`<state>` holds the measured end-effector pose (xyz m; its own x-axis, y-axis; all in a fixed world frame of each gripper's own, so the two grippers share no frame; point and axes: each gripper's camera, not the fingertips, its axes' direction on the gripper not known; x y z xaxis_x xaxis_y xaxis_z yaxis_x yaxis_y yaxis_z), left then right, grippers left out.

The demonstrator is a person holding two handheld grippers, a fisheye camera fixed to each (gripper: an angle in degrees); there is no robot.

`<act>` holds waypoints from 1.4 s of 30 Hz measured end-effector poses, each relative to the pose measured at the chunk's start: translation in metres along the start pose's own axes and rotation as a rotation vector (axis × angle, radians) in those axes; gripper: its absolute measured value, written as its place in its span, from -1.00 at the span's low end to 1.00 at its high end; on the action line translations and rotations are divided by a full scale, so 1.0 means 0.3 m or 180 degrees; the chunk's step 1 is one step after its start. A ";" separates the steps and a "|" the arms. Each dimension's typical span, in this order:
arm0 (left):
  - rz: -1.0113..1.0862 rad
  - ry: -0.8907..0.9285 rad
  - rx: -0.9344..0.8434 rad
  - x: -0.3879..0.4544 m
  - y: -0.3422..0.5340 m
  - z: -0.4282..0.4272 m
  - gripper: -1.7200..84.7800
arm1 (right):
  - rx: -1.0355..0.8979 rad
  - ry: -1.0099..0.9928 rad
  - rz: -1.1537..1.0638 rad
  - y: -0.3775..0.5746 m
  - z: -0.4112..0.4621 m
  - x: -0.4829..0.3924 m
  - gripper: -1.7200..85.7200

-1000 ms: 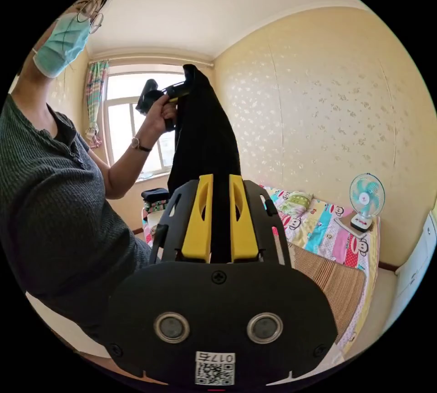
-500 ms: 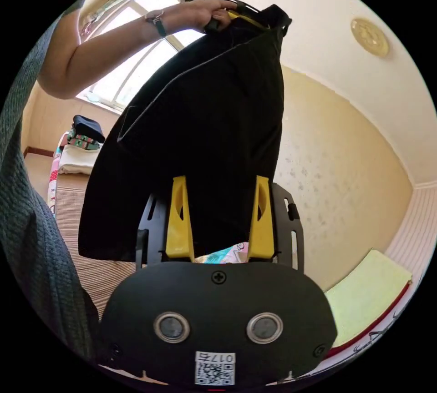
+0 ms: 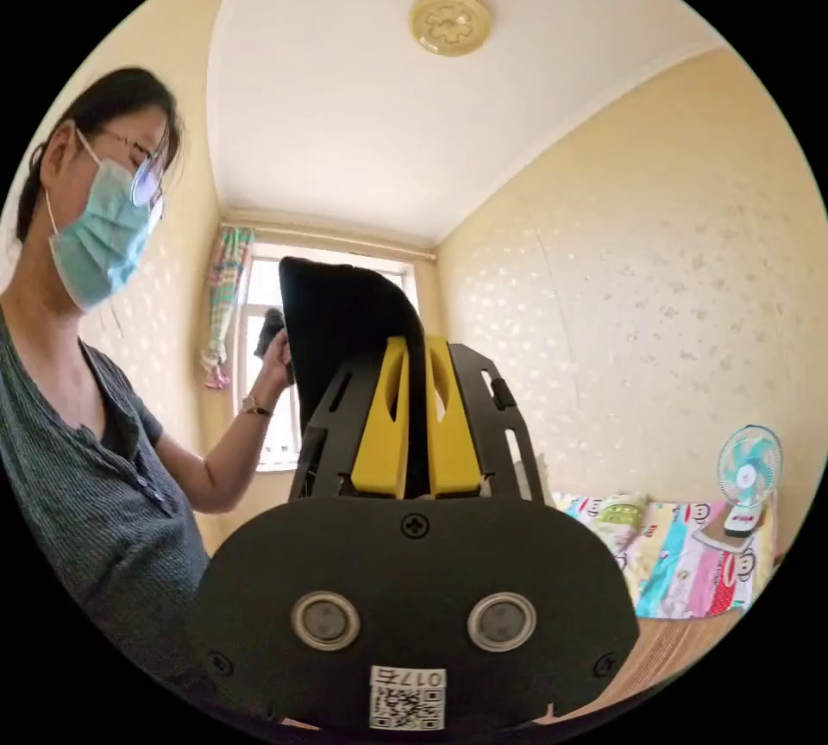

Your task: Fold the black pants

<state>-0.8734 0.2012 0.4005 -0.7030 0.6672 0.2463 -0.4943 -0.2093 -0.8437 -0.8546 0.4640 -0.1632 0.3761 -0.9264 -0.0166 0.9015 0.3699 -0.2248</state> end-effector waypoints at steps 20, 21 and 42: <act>0.0692 -0.1137 0.0421 -0.286 -0.076 -0.261 -0.86 | 0.0162 0.0086 0.0918 -0.265 0.387 0.318 -0.90; 0.0569 -0.1118 0.0392 -0.413 -0.041 -0.223 -0.86 | 0.0142 0.0287 0.0895 -0.240 0.411 0.322 -0.90; -0.1831 -0.1283 -0.2995 -2.680 1.198 0.480 -0.67 | -0.3527 0.2117 0.2162 0.745 1.244 1.517 -0.89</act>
<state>-0.5595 -0.5133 -0.0322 -0.6937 0.1814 0.6970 -0.3377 0.7729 -0.5373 -0.4019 0.1511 0.1426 0.2095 -0.5733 -0.7921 -0.1447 0.7830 -0.6049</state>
